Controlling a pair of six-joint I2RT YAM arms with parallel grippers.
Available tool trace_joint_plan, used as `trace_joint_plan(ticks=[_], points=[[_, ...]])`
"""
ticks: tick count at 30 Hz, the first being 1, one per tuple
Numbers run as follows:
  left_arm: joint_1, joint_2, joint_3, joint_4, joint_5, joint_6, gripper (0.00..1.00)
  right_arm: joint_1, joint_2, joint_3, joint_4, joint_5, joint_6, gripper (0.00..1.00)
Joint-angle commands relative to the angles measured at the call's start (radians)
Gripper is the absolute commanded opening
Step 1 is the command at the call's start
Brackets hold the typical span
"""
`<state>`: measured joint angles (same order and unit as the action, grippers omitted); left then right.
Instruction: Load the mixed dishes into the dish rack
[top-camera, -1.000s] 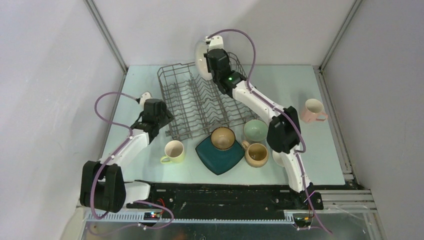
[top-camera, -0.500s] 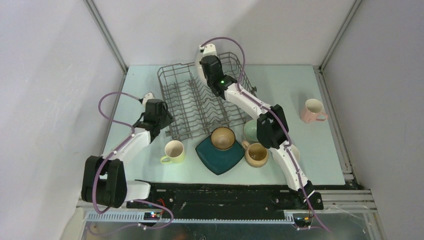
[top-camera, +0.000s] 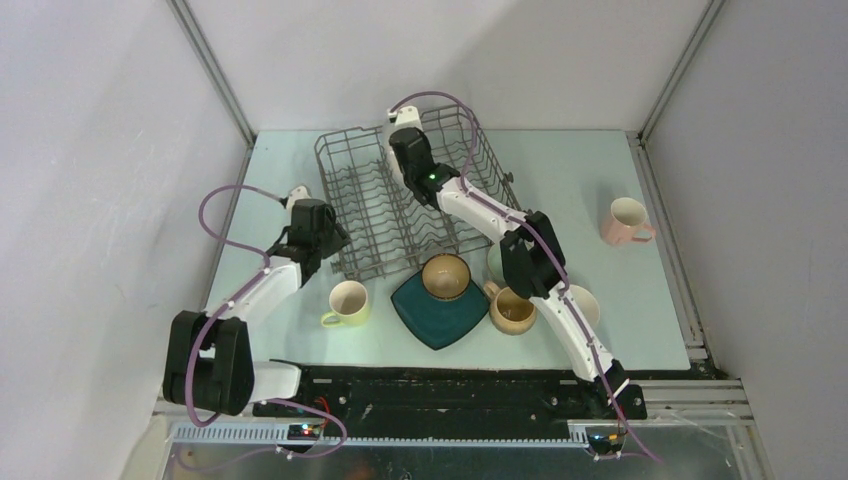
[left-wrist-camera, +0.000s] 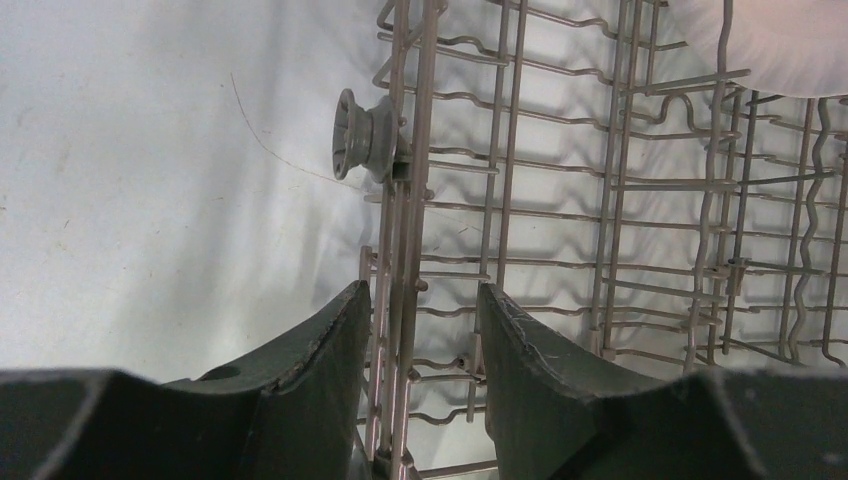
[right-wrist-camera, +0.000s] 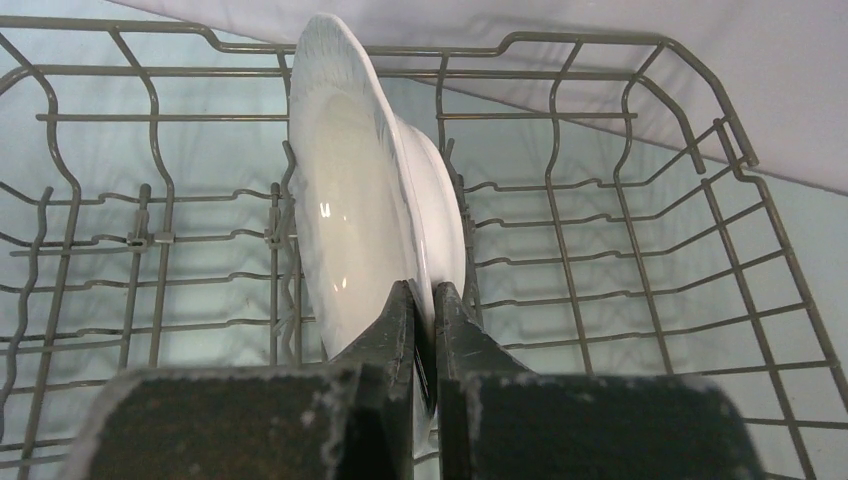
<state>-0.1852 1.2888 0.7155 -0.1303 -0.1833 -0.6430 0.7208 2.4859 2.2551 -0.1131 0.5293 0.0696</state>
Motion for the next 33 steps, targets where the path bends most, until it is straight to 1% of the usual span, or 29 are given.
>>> trace_joint_plan(ticks=[1, 5, 6, 7, 8, 9, 12, 14, 15, 18, 20, 22, 26, 30, 33], points=[[0.000, -0.001, -0.011, 0.048, 0.002, 0.021, 0.51, 0.011, -0.012, 0.091, 0.134, 0.004, 0.053, 0.00], [0.000, -0.003, -0.014, 0.054, -0.002, 0.019, 0.51, 0.014, 0.003, 0.104, 0.121, -0.007, 0.085, 0.00], [0.000, -0.005, -0.016, 0.056, -0.001, 0.019, 0.51, 0.014, 0.005, 0.104, 0.120, -0.007, 0.090, 0.02], [0.000, -0.006, -0.017, 0.058, 0.000, 0.020, 0.51, 0.014, 0.007, 0.105, 0.119, -0.006, 0.092, 0.10], [0.000, -0.008, -0.017, 0.059, -0.001, 0.020, 0.51, 0.013, 0.008, 0.105, 0.119, -0.005, 0.097, 0.14], [0.000, -0.009, -0.018, 0.061, -0.001, 0.020, 0.51, 0.012, 0.009, 0.103, 0.118, -0.004, 0.100, 0.25], [0.000, -0.008, -0.021, 0.064, 0.000, 0.022, 0.52, 0.010, 0.008, 0.102, 0.118, 0.006, 0.110, 0.42], [0.000, -0.007, -0.021, 0.064, 0.000, 0.021, 0.52, 0.007, 0.001, 0.097, 0.118, 0.019, 0.113, 0.46], [0.000, -0.009, -0.021, 0.064, -0.001, 0.021, 0.52, 0.007, -0.006, 0.090, 0.118, 0.023, 0.113, 0.50], [0.000, -0.014, -0.023, 0.066, -0.005, 0.022, 0.52, 0.003, -0.030, 0.064, 0.120, 0.029, 0.113, 0.53], [0.000, -0.019, -0.026, 0.066, -0.006, 0.022, 0.52, 0.001, -0.050, 0.040, 0.126, 0.041, 0.112, 0.60], [0.000, -0.028, -0.029, 0.065, -0.011, 0.022, 0.53, -0.001, -0.083, 0.006, 0.128, 0.052, 0.108, 0.71], [0.000, -0.042, -0.035, 0.064, -0.019, 0.022, 0.55, -0.004, -0.162, -0.068, 0.137, 0.050, 0.105, 0.80], [0.000, -0.053, -0.038, 0.059, -0.027, 0.022, 0.58, -0.006, -0.271, -0.189, 0.164, 0.021, 0.100, 0.84], [0.000, -0.066, -0.040, 0.052, -0.035, 0.020, 0.61, -0.008, -0.360, -0.275, 0.178, -0.010, 0.103, 0.86]])
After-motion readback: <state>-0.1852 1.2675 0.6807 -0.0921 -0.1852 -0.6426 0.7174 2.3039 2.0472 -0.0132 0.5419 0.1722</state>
